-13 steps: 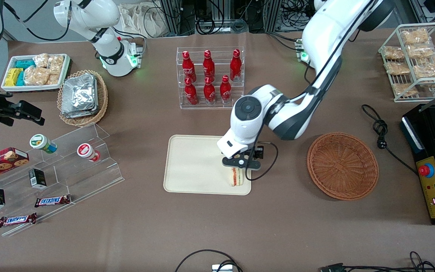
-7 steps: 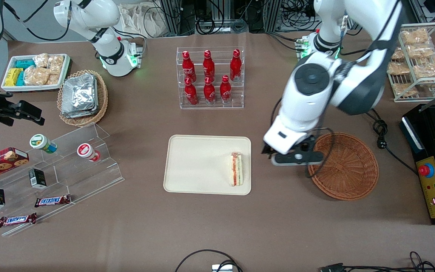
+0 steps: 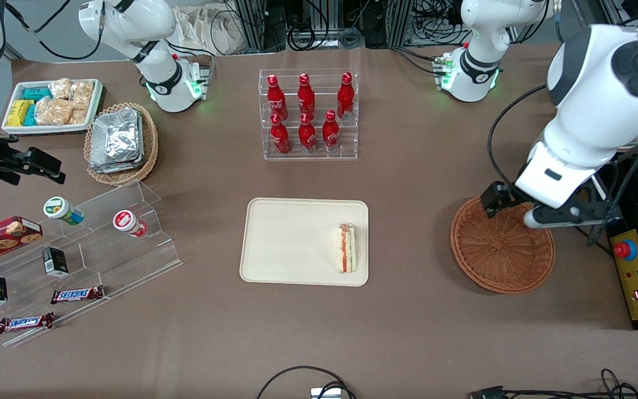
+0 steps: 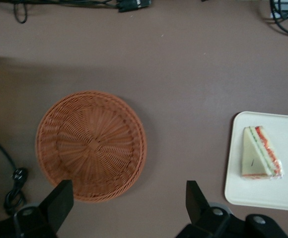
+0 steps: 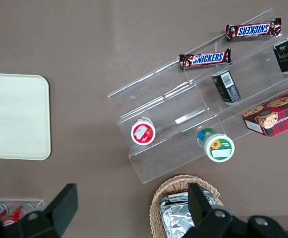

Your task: Place sandwich from basket to tray

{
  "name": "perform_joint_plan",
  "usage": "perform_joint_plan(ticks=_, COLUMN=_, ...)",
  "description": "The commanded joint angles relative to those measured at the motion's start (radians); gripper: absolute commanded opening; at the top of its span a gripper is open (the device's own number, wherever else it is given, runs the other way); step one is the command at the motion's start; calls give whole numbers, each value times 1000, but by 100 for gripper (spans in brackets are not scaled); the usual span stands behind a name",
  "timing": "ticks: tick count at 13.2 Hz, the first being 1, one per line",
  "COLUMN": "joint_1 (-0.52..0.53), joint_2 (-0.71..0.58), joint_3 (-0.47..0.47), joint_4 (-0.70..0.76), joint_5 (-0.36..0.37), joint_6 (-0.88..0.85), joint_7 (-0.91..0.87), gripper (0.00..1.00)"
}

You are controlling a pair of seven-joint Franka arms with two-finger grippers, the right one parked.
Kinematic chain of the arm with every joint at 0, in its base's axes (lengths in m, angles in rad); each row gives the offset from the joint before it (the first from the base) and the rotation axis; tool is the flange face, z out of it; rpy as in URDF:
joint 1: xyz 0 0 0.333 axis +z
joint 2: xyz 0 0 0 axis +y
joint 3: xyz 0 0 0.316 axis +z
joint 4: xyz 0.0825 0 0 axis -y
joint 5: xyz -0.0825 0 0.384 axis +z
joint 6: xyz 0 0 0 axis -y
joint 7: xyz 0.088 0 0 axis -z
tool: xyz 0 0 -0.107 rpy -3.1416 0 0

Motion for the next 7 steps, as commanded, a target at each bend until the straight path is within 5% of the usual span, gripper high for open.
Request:
perform_joint_plan(ticks=1, joint_1=-73, joint_2=-101, joint_3=145, joint_4=-59, joint_5=-77, joint_6=-56, joint_7=56, gripper=100)
perform_joint_plan(ticks=3, joint_1=-89, joint_2=-115, joint_3=215, joint_4=-52, joint_5=-160, joint_6=-85, joint_7=149, gripper=100)
perform_joint_plan(ticks=7, joint_1=-95, joint_2=-115, joint_3=219, joint_4=-32, joint_5=-159, joint_6=-96, joint_7=150, gripper=100)
